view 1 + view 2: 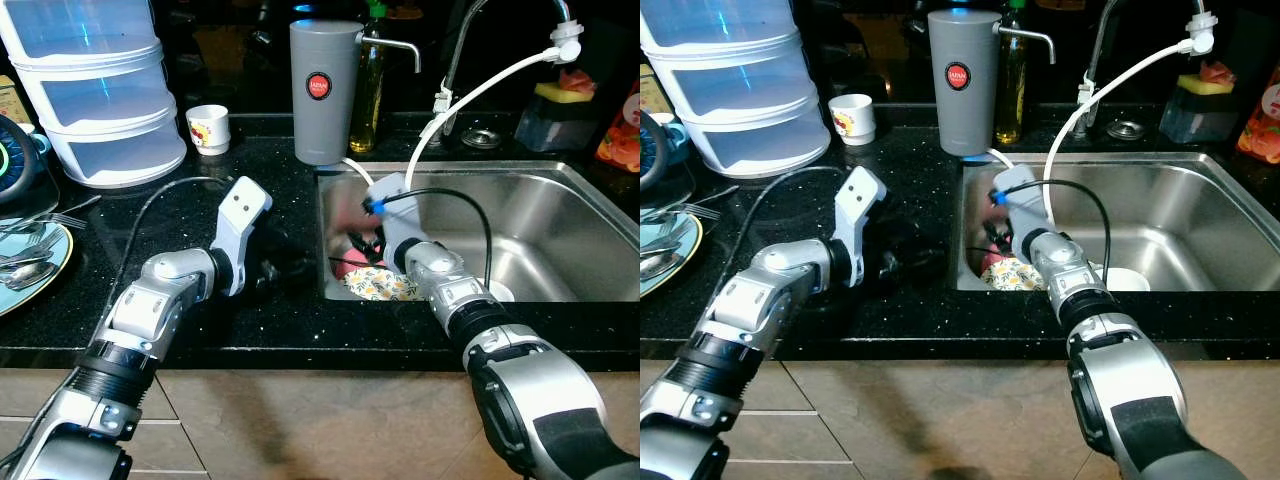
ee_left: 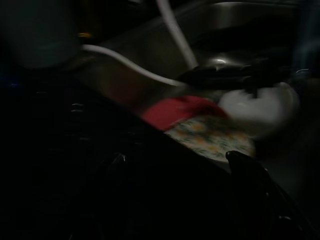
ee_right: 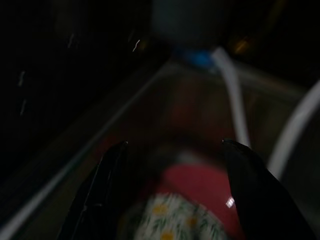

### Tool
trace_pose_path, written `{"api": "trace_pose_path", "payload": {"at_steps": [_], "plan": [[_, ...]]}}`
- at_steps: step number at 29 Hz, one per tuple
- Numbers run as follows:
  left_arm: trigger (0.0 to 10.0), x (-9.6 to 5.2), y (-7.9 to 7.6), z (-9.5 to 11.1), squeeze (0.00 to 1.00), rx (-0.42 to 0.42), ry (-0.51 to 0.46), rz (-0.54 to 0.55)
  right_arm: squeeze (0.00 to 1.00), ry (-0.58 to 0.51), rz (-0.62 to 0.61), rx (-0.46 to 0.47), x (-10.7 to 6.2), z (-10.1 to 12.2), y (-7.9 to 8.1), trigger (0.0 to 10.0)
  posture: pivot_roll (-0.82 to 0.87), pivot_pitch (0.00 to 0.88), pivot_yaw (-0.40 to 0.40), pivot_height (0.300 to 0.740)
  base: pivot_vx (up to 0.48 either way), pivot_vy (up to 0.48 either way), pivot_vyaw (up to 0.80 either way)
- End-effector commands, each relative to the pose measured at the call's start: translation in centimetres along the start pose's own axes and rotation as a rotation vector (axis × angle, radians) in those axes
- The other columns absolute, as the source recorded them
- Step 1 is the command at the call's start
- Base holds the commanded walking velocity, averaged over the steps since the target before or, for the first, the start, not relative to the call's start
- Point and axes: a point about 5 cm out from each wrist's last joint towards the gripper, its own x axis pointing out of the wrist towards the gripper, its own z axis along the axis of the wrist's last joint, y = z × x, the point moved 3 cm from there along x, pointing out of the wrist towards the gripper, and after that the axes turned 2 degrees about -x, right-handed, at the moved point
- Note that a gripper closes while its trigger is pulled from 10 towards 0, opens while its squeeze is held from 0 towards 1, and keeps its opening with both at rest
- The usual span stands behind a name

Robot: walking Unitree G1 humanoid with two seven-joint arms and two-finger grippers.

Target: Kitchen organization

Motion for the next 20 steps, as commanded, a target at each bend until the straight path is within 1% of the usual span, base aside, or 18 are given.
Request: {"api": "trace_pose_path", "payload": {"at_steps": [1, 2, 4, 5, 6, 7, 8, 9, 10, 11, 13, 15, 16, 17, 18, 20], "plan": [[10.0, -0.3, 1.1, 0.8, 0.00, -0.024, -0.009, 0.101, 0.00, -0.126, -0.048, 0.058, 0.2, 2.9, -1.1, 10.0, 0.00, 0.064, 0.026, 0.740, 0.000, 0.000, 0.00], [10.0, -0.6, 1.8, 1.3, 0.00, -0.029, -0.017, 0.173, 0.00, -0.182, -0.067, 0.104, 0.1, 3.9, -1.4, 10.0, 0.00, 0.065, 0.030, 0.740, 0.000, 0.000, 0.00], [10.0, -1.2, 2.8, 2.2, 0.00, -0.037, -0.046, 0.288, 0.00, -0.253, -0.083, 0.176, -0.1, 5.0, -1.8, 10.0, 0.00, 0.068, 0.032, 0.740, 0.000, 0.000, 0.00], [10.0, -1.2, 2.8, 2.2, 0.00, -0.037, -0.046, 0.288, 0.00, -0.253, -0.083, 0.176, -0.1, 5.0, -1.8, 10.0, 0.00, 0.068, 0.032, 0.740, 0.000, 0.000, 0.00], [10.0, -2.1, 3.9, 3.0, 0.00, -0.007, -0.091, 0.396, 0.00, -0.299, -0.082, 0.231, -0.3, 5.7, -1.9, 10.0, 0.01, 0.071, 0.032, 0.740, 0.000, 0.000, 0.00], [10.0, -2.1, 3.9, 3.0, 0.00, -0.007, -0.091, 0.396, 0.00, -0.299, -0.082, 0.231, -0.3, 5.7, -1.9, 10.0, 0.01, 0.071, 0.032, 0.740, 0.000, 0.000, 0.00], [10.0, -2.5, 4.3, 3.1, 0.00, 0.005, -0.098, 0.438, 0.00, -0.317, -0.080, 0.261, -0.5, 5.9, -1.9, 10.0, 0.01, 0.073, 0.036, 0.740, 0.000, 0.000, 0.00], [10.0, -2.5, 4.3, 3.1, 0.00, 0.005, -0.098, 0.438, 0.00, -0.317, -0.080, 0.261, -0.5, 5.9, -1.9, 10.0, 0.01, 0.073, 0.036, 0.740, 0.000, 0.000, 0.00], [10.0, -3.5, 5.2, 2.9, 0.00, 0.018, -0.078, 0.515, 0.00, -0.334, -0.060, 0.199, -0.8, 6.1, -1.4, 10.0, 0.00, 0.075, 0.037, 0.740, 0.000, 0.000, 0.00], [10.0, -4.6, 5.9, 2.7, 0.00, 0.023, -0.063, 0.579, 0.00, -0.356, -0.038, 0.212, -1.2, 6.2, -0.7, 10.0, 0.01, 0.077, 0.035, 0.740, 0.000, 0.000, 0.00], [10.0, -6.1, 6.4, 2.5, 0.00, -0.013, -0.061, 0.644, 0.00, -0.387, 0.001, 0.288, -2.0, 6.4, 0.4, 10.0, 0.01, 0.079, 0.033, 0.740, 0.000, 0.000, 0.00], [10.0, -6.8, 6.4, 2.6, 0.00, -0.029, -0.071, 0.671, 0.00, -0.394, 0.007, 0.357, -2.5, 6.2, 0.7, 10.0, 0.01, 0.077, 0.034, 0.740, 0.000, 0.000, 0.00], [10.0, -6.8, 6.4, 2.6, 0.00, -0.029, -0.071, 0.671, 0.00, -0.394, 0.007, 0.357, -2.5, 6.2, 0.7, 10.0, 0.01, 0.077, 0.034, 0.740, 0.000, 0.000, 0.00], [10.0, -8.0, 6.7, 2.6, 0.00, -0.015, -0.063, 0.744, 0.00, -0.377, 0.005, 0.387, -3.1, 5.6, 1.2, 10.0, 0.01, 0.076, 0.036, 0.740, 0.000, 0.000, 0.00], [10.0, -8.0, 6.7, 2.6, 0.00, -0.015, -0.063, 0.744, 0.00, -0.377, 0.005, 0.387, -3.1, 5.6, 1.2, 10.0, 0.01, 0.076, 0.036, 0.740, 0.000, 0.000, 0.00], [10.0, -9.1, 7.4, 2.5, 0.00, -0.005, -0.048, 0.822, 0.00, -0.361, 0.008, 0.400, -3.5, 5.1, 1.5, 10.0, 0.01, 0.080, 0.034, 0.740, 0.000, 0.000, 0.00]]}}
